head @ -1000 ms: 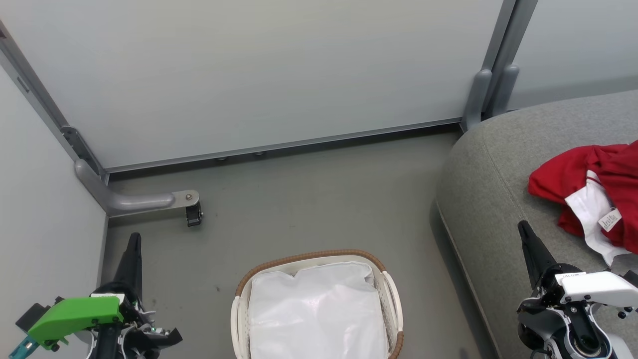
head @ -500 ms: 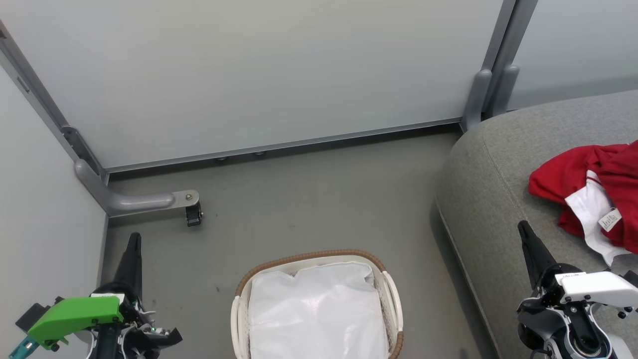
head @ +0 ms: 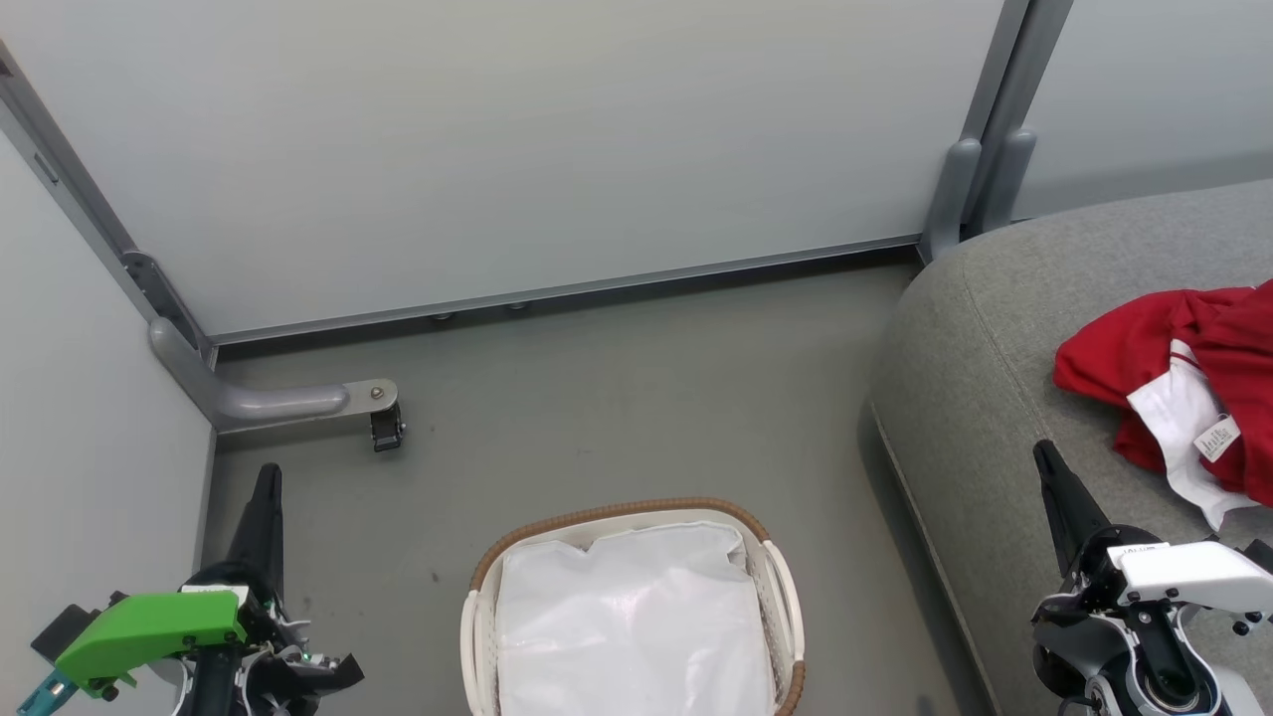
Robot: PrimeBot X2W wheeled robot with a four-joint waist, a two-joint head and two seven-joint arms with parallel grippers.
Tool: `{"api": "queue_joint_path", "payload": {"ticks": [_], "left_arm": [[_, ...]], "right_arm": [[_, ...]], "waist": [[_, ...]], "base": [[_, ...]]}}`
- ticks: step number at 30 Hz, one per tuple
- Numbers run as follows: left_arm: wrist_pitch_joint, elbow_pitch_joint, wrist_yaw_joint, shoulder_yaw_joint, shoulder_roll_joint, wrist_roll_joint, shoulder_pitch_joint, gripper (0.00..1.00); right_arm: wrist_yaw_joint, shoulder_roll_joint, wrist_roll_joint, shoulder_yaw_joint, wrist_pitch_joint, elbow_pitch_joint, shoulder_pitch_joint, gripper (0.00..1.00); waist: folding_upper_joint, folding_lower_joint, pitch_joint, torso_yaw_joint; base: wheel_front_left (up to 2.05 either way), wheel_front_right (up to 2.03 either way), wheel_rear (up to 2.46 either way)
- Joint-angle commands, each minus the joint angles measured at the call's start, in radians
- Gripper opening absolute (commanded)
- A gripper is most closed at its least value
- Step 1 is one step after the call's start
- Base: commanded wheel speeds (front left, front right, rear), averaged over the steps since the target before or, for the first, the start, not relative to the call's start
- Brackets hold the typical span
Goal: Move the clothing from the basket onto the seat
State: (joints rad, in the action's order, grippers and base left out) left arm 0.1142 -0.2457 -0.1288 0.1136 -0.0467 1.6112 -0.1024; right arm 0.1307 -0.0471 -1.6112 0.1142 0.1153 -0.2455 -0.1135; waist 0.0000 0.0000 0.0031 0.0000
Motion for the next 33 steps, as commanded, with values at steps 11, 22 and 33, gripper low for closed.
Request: {"api": "queue_joint_path", "payload": {"ticks": [11, 22, 33], "left_arm": [[0.003, 0.002, -0.005, 0.002, -0.007, 0.003, -0.012, 0.0], [0.003, 0.002, -0.005, 0.002, -0.007, 0.003, -0.012, 0.0], [0.003, 0.002, -0.005, 0.002, -0.007, 0.003, -0.012, 0.0]], "right_arm": [[0.0, -0.006, -0.003, 0.001, 0.002, 0.004, 0.011, 0.0], [0.0, -0.006, -0.003, 0.001, 0.002, 0.004, 0.011, 0.0], [0.0, -0.006, -0.003, 0.001, 0.002, 0.004, 0.011, 0.0]], "waist": [[0.0, 0.0, 0.0, 0.0], [0.0, 0.0, 0.0, 0.0], [0.0, 0.0, 0.0, 0.0]], "base": [[0.0, 0.0, 0.0], [0.0, 0.0, 0.0], [0.0, 0.0, 0.0]]}}
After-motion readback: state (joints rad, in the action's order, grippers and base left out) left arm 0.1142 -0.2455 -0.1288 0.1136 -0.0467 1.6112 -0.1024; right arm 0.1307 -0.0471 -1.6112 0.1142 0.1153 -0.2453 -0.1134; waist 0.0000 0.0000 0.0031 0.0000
